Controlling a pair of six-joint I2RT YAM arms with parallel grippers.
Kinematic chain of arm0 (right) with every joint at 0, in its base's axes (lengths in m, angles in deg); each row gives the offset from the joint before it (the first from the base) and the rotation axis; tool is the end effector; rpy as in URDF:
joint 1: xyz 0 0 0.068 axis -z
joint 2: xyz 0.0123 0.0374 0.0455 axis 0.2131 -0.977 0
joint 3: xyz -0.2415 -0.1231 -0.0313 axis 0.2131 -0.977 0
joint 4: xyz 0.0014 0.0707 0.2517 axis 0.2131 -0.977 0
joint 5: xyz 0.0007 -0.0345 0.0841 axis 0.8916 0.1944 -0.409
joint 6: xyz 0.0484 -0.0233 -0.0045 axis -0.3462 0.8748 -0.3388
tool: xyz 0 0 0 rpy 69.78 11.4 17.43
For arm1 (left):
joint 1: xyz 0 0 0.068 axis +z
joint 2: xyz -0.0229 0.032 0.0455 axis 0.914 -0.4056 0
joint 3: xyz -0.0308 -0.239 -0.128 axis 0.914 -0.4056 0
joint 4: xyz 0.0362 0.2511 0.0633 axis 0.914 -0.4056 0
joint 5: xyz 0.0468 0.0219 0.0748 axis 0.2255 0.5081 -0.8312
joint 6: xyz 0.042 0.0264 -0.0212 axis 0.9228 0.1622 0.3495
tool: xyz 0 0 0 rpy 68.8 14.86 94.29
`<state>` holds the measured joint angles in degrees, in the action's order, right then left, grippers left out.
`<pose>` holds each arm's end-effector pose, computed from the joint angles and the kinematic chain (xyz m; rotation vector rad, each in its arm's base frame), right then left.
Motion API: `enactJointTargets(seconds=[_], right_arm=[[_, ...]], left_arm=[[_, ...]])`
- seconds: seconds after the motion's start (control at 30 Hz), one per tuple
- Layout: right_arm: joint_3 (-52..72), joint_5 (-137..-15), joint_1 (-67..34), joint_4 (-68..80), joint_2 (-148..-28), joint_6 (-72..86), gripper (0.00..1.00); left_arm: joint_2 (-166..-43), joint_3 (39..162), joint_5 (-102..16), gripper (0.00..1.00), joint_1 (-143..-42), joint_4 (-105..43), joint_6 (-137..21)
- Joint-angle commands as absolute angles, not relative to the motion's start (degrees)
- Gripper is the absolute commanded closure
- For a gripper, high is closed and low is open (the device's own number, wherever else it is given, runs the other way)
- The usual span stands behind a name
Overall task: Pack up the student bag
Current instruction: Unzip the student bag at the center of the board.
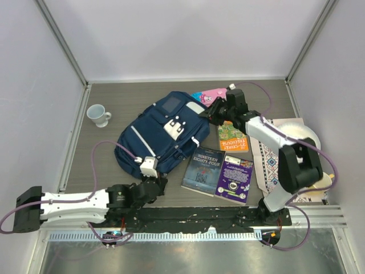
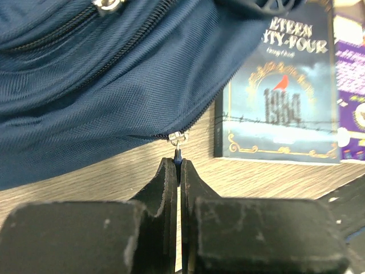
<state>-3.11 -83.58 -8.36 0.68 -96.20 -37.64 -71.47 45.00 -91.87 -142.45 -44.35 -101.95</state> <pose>0.3279 0.1338 0.2620 0.4423 2.2554 0.9848 0.0586 -0.1428 0.1788 0.0012 2.1041 -0.6252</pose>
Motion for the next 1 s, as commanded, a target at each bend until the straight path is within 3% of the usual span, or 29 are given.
enactJointTargets(seconds=[0.0,0.07,0.17,0.2,0.3,0.43,0.6,0.7,0.77,0.8,0.97], right_arm=[[6.9,-84.8,-6.2,12.2,-102.4,-34.6,0.99],[9.2,-85.1,-6.2,11.4,-106.0,-34.1,0.99],[13.6,-82.0,-6.0,7.1,-110.3,-31.7,0.88],[14.9,-81.4,-5.6,5.4,-111.0,-31.1,0.70],[16.7,-79.4,-5.3,0.1,-112.8,-27.5,0.39],[15.3,-69.8,-5.0,-5.4,-108.1,-23.1,0.19],[4.3,-65.2,-4.5,-7.8,-92.5,-23.0,0.15],[-10.0,-74.2,-4.6,-2.2,-80.7,-30.4,0.15],[-19.3,-79.2,-5.3,9.0,-74.3,-40.2,0.15],[-26.4,-79.6,-7.4,10.9,-71.7,-42.7,0.15],[-35.6,-75.4,-15.8,9.5,-59.6,-49.9,0.16]], left_arm=[[-80.2,48.3,-85.5,1.00,-143.4,-37.3,-97.1],[-82.8,50.3,-86.1,1.00,-143.4,-34.8,-96.7],[-88.0,52.9,-86.8,1.00,-143.4,-33.3,-96.4],[-89.0,53.6,-86.7,1.00,-143.4,-32.0,-96.3],[-92.9,56.0,-88.0,1.00,-143.4,-31.9,-97.8],[-95.6,57.3,-89.9,1.00,-143.4,-32.5,-99.4],[-94.6,57.1,-91.8,1.00,-143.3,-31.9,-100.3],[-94.1,57.8,-92.8,1.00,-143.3,-31.9,-99.6],[-94.0,58.5,-92.7,1.00,-143.2,-32.2,-98.5],[-94.4,59.6,-92.8,1.00,-143.2,-32.2,-98.0],[-95.1,61.9,-91.8,1.00,-143.2,-30.3,-94.6]])
